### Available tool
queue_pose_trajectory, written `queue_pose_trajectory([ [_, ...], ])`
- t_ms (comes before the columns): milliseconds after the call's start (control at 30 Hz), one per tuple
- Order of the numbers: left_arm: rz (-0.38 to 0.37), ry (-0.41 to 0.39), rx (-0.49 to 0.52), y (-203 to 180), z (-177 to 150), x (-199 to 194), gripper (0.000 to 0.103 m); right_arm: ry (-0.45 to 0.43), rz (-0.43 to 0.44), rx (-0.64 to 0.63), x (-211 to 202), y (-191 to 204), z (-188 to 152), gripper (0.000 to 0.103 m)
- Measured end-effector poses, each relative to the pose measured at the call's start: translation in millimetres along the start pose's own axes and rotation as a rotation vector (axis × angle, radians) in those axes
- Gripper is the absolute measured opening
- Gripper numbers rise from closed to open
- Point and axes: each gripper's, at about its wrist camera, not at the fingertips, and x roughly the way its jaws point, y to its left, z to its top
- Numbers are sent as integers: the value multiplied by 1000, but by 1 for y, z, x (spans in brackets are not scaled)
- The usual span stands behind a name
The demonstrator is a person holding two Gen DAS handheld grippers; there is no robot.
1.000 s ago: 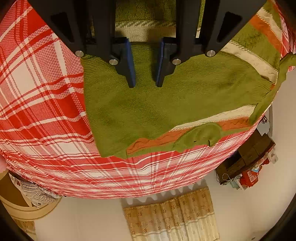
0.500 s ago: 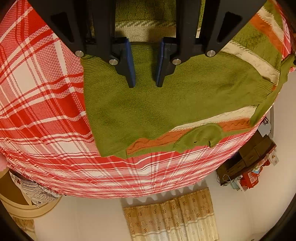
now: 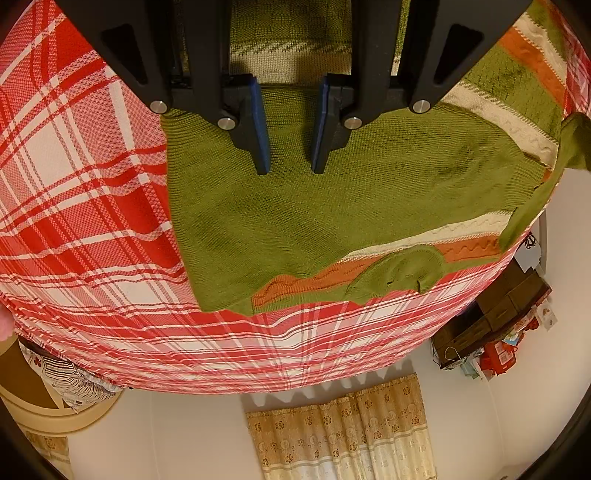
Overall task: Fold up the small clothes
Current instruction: 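Grasp the other green sleeve cuff with the left gripper, then fold the sweater side and sleeve across the body with the left gripper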
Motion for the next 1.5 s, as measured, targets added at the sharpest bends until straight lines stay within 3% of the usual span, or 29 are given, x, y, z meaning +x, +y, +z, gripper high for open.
queue_pose_trajectory([
  [100,-87,38,86,-54,-18,4,10,-1,4,3,0,0,0,24],
  [267,-166,117,188,-112,-44,15,10,-3,10,8,0,-1,0,24],
  [467,-175,291,249,-133,-72,41,10,-6,20,15,-1,-3,-1,24],
  [600,-217,353,219,-126,-73,44,19,-5,19,13,0,-4,0,24],
  [633,-231,360,214,-128,-77,40,33,-5,19,14,0,-4,-1,24],
  [667,-251,381,206,-123,-75,37,58,-5,18,13,0,-3,-1,24],
  [733,-291,407,177,-110,-76,31,78,-4,17,11,0,-4,0,24],
  [767,-310,397,153,-98,-76,23,78,-4,18,12,0,-4,0,24],
  [833,-294,374,129,-77,-76,13,78,-4,18,12,0,-4,0,24],
  [967,-128,332,58,-25,-82,8,78,1,3,-1,1,-2,0,24],
  [1033,-63,326,13,-6,-87,10,79,12,2,-16,2,2,1,29],
  [1067,-44,323,-15,3,-92,11,79,19,-5,-28,2,5,1,33],
  [1167,-39,304,-57,12,-109,9,79,42,-111,-48,-7,25,7,34],
  [1267,-35,276,-38,0,-113,3,88,-35,155,41,-32,54,7,34],
  [1400,-37,276,-40,-7,-116,3,93,62,292,-39,-16,117,6,34],
  [1500,-70,270,-47,-6,-118,2,100,88,282,-111,3,152,-1,34],
])
